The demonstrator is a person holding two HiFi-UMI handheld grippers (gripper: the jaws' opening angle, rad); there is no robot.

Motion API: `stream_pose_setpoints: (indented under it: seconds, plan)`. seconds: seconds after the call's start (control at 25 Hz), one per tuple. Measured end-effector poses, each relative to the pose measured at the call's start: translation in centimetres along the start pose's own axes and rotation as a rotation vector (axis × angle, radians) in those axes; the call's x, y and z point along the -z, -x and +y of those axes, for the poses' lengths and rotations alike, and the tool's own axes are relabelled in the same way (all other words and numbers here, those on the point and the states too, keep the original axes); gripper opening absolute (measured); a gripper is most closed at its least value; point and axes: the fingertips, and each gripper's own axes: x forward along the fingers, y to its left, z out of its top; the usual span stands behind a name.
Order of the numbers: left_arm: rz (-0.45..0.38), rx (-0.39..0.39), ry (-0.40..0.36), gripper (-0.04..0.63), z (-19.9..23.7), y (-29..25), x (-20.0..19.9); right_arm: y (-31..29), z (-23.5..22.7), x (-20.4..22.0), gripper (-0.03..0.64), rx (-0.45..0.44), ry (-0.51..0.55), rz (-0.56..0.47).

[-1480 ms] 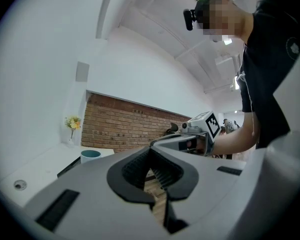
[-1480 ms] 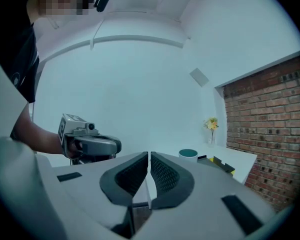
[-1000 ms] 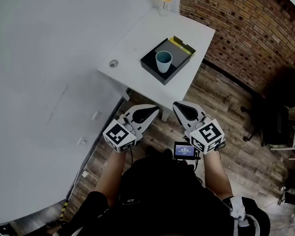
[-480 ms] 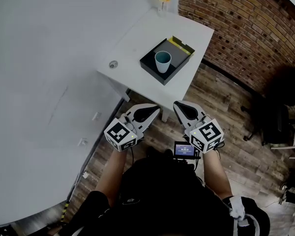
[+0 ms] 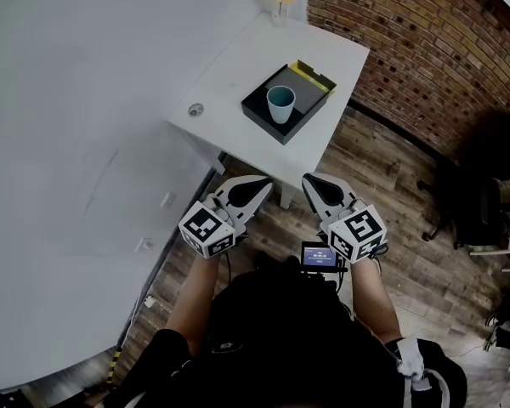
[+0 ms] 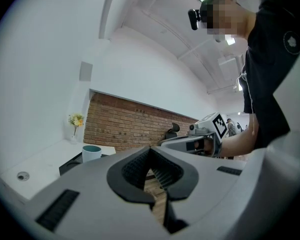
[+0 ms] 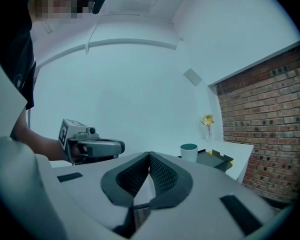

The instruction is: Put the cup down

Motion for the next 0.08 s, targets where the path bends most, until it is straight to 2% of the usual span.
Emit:
stream_pose_setpoints:
  seconds: [0.08]
  plan:
    - [0.005, -0.006, 0.007, 0.008, 0.13, 0.13, 0.23, 0.05, -0.02, -0.02, 0.014, 0.002, -0.004, 0.000]
